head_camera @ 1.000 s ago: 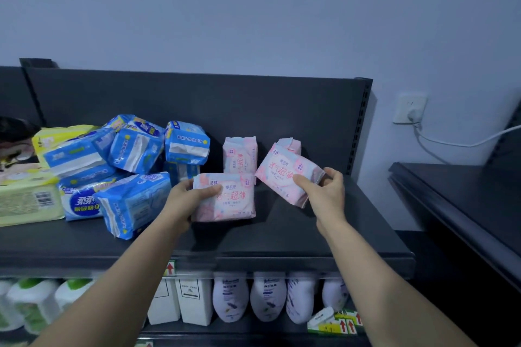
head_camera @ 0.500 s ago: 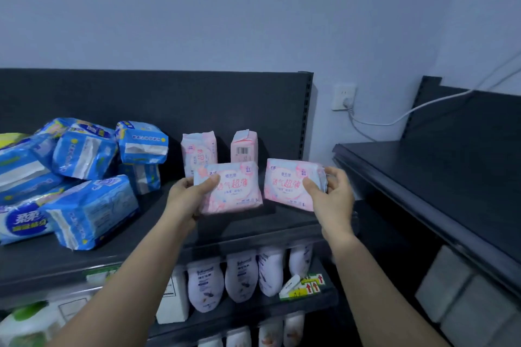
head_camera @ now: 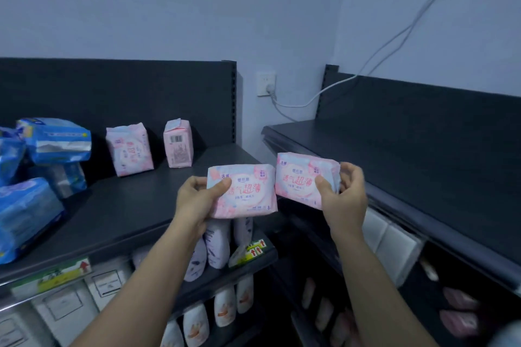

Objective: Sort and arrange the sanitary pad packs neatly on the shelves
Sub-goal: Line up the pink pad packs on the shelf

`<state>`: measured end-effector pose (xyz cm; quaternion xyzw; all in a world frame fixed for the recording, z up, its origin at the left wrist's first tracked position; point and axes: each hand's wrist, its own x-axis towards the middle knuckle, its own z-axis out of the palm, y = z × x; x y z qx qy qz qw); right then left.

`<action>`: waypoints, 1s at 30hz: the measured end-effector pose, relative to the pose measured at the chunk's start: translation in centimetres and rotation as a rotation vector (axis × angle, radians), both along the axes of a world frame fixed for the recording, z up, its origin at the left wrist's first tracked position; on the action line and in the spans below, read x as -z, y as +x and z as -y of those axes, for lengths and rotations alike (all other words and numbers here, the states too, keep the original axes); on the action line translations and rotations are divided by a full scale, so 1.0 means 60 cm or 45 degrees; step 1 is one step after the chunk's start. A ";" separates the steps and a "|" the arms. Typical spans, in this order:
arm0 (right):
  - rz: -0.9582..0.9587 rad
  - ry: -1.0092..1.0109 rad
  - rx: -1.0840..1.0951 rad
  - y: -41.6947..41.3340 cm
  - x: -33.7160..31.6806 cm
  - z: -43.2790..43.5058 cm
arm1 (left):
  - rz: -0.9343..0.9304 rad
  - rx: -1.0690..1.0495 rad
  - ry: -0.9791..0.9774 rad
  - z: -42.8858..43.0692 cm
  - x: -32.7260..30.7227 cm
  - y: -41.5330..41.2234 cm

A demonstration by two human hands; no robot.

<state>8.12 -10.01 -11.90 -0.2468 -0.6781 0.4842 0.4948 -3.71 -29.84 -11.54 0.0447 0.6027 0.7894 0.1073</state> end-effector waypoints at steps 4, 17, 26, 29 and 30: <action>-0.015 0.056 0.118 0.072 -0.013 -0.028 | 0.009 0.146 0.002 -0.044 -0.002 0.037; -0.088 0.010 0.574 0.409 -0.032 -0.145 | 0.020 0.652 -0.069 -0.228 0.002 0.271; -0.105 0.018 0.851 0.707 -0.048 -0.165 | -0.004 0.984 -0.076 -0.327 0.000 0.520; -0.097 0.030 0.914 0.815 -0.053 -0.156 | -0.007 1.120 -0.079 -0.350 -0.004 0.612; -0.091 0.034 0.934 0.849 -0.054 -0.153 | -0.007 1.164 -0.082 -0.356 -0.006 0.641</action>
